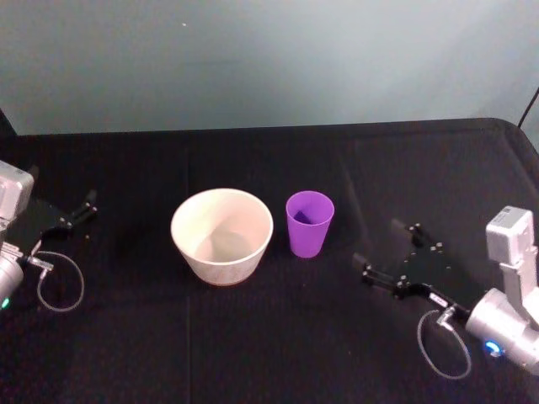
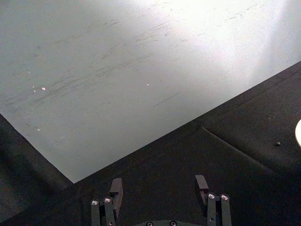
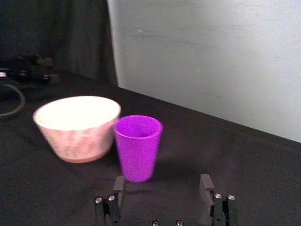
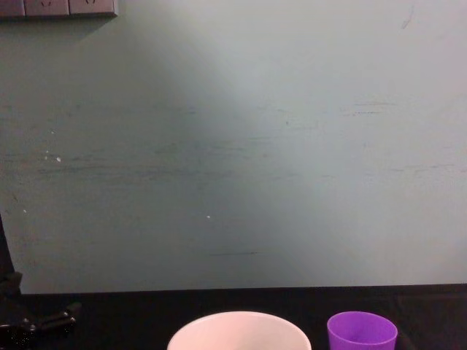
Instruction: Pick up the cup and pour the mung beans from the cup into the bowl.
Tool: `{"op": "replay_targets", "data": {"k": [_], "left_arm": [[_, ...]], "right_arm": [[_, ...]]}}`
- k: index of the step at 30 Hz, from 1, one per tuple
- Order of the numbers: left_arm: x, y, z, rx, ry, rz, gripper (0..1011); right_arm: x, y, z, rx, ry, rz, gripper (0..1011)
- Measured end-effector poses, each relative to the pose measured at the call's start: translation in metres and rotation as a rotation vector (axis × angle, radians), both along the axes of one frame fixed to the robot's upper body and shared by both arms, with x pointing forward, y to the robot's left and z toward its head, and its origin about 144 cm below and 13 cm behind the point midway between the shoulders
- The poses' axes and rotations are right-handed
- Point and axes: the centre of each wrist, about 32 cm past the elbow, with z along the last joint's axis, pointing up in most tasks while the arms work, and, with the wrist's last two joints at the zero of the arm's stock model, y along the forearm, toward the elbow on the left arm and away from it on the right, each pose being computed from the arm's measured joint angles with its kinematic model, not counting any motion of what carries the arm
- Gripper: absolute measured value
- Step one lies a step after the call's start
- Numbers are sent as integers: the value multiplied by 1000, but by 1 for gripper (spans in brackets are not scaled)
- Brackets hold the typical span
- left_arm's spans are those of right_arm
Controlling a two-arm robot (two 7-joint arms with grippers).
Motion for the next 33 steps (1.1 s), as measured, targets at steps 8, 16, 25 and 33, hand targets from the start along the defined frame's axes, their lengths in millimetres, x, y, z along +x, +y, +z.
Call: {"op": "replay_targets", "data": {"k": [8, 16, 25, 33], "left_arm": [[0, 0, 0, 0, 0, 0, 1000], [0, 0, 0, 0, 0, 0, 1000], [0, 0, 0, 0, 0, 0, 1000], [0, 0, 0, 0, 0, 0, 1000]], "right_arm": [[7, 16, -7, 35, 2, 57, 1003], [16, 36, -14, 68, 11, 62, 1003], [28, 57, -14, 84, 6, 45, 1003], [35, 66, -16, 86, 7, 35, 1003]]}}
